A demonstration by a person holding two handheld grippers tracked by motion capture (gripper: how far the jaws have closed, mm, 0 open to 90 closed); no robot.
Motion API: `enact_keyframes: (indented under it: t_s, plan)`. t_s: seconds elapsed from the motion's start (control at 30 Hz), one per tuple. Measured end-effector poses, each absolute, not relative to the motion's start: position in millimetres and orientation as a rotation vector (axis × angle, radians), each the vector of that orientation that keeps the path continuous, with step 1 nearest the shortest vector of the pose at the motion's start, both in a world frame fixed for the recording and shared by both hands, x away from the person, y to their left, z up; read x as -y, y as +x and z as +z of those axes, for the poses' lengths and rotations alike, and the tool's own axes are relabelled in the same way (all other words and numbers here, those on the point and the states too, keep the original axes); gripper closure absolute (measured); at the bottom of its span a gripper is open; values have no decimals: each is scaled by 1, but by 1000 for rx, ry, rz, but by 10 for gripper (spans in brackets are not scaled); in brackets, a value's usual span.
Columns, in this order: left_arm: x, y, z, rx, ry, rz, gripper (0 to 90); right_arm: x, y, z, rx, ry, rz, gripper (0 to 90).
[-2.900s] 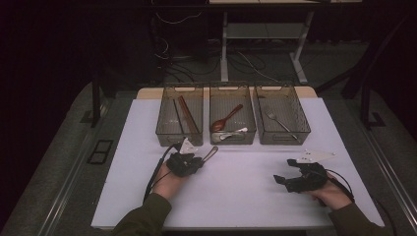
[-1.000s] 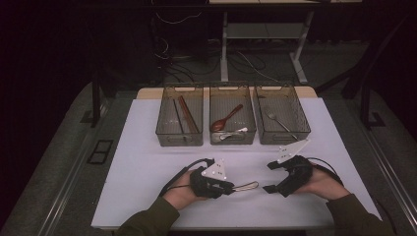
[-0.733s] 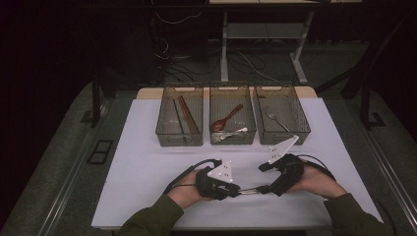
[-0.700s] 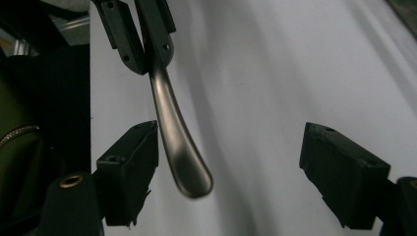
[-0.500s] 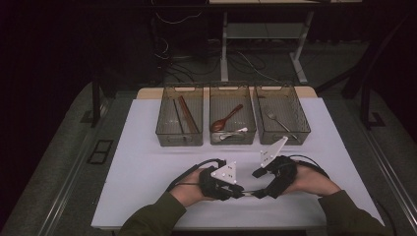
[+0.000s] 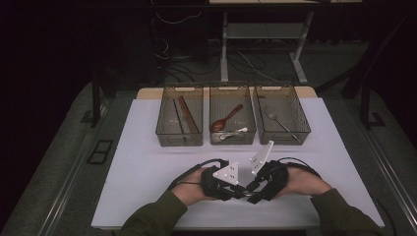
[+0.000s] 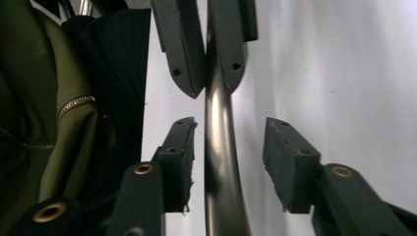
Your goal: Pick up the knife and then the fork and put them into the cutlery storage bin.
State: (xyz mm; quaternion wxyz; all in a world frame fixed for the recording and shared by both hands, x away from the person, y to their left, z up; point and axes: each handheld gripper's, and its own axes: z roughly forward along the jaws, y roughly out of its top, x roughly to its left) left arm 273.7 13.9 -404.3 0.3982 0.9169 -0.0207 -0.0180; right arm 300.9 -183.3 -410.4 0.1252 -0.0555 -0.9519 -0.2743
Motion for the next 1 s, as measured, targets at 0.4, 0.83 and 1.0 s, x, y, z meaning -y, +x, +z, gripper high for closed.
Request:
enact_keyframes:
  t_s: [0.4, 0.83, 1.0]
  plan:
    - [-12, 275, -405, 83, 2334, -17, 789, 180, 296, -409, 2771, -95, -817, 764]
    - [-20, 278, -403, 32, 2293, -46, 824, 181, 293, -407, 2828, -47, -846, 831]
    - [-27, 281, -405, -43, 2268, -55, 717, 189, 297, -404, 2861, -37, -867, 830]
